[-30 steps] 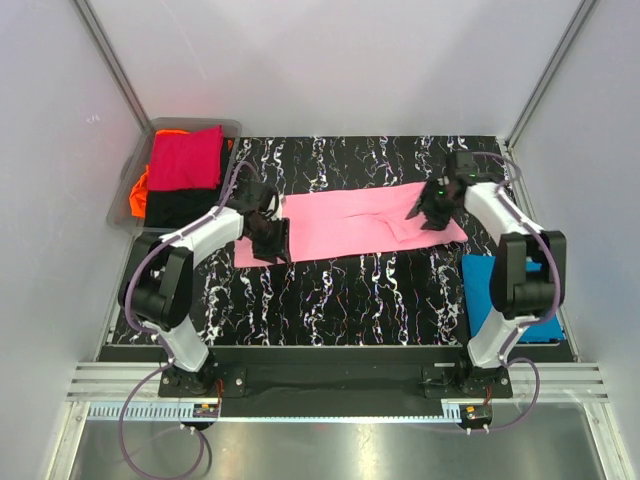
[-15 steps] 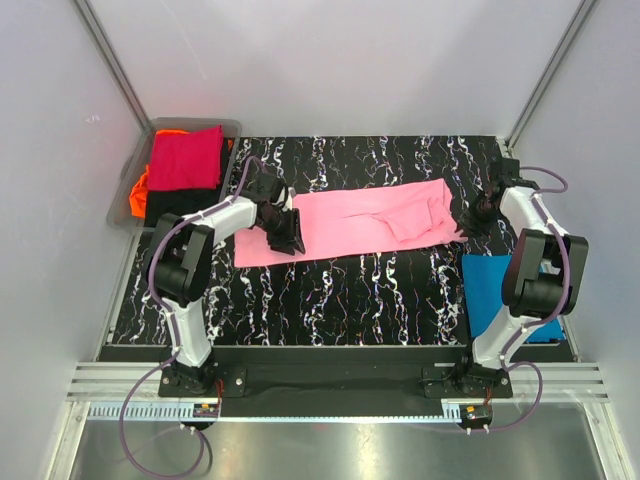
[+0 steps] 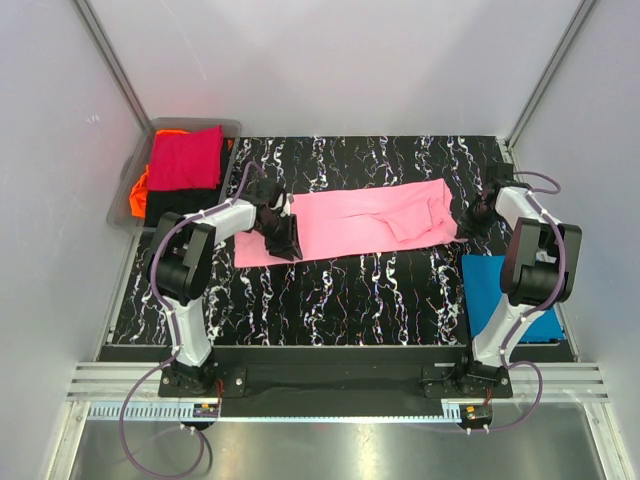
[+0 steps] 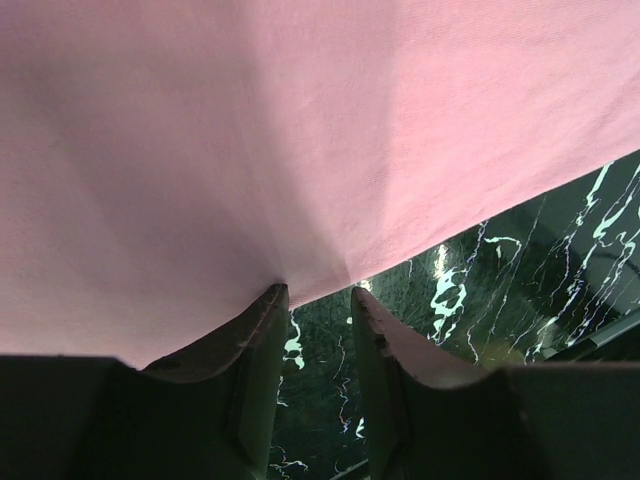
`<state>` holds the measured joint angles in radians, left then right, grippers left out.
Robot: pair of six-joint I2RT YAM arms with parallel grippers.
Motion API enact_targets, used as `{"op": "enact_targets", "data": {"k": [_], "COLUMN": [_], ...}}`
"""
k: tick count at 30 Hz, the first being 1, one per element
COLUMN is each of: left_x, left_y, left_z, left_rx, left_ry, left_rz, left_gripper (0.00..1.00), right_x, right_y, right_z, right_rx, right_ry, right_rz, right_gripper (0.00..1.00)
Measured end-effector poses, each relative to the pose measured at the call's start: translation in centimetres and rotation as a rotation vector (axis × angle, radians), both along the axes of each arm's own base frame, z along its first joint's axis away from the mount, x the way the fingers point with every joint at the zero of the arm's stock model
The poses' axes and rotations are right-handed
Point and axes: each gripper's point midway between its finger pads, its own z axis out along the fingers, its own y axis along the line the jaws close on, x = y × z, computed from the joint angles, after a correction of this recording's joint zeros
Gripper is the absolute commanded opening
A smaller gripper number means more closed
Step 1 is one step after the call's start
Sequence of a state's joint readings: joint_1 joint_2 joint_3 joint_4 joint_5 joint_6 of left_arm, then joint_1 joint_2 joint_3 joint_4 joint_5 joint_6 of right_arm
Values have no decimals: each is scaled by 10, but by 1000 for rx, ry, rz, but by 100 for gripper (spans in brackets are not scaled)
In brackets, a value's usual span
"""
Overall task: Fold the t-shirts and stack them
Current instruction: Fold the tshirt
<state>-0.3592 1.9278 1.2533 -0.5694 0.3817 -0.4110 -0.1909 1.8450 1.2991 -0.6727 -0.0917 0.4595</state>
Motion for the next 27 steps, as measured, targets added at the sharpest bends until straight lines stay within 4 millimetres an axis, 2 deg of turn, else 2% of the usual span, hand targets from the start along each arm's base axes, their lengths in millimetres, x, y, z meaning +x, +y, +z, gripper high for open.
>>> {"op": "enact_targets", "data": {"k": [4,8,12,15,16,18,21,24,27], "left_x": [0,0,0,0,0,-1,-8,-12,-15], "left_y": [2,4,6,8,8,10,15,11,-11], "left_z": [-2,-2,-3,-3,-3,0,6,24,56], "left_rx": [-13,-34,-48,-48,-48,-41,-1,11,-42], "left_ry": [5,14,26,29,27,18,0,-31,-101], "left_rz": [7,15,22,26,26,26,27,28,23], "left_gripper": [37,37,35,35,36,43,48,50,52], "right_x": [1,-1,7,8,8,8,4,1,4], "right_y": [-4,-10,-17,-18,-18,-18,-16,-16,-16], "right_z": [-12,-33,-33,-32,-32,-31,-28,-15,3], "right_rx": [-18,-36,-63,-67,-66,-64,-55,-52,-48], "right_ry": [24,73,64,63,63,64,76,65,24], "right_rz": [-8,-15,-15,-13,-13,-19,-30,-41,-42], "right_gripper": [4,4,6,18,26,32,42,52,56]}}
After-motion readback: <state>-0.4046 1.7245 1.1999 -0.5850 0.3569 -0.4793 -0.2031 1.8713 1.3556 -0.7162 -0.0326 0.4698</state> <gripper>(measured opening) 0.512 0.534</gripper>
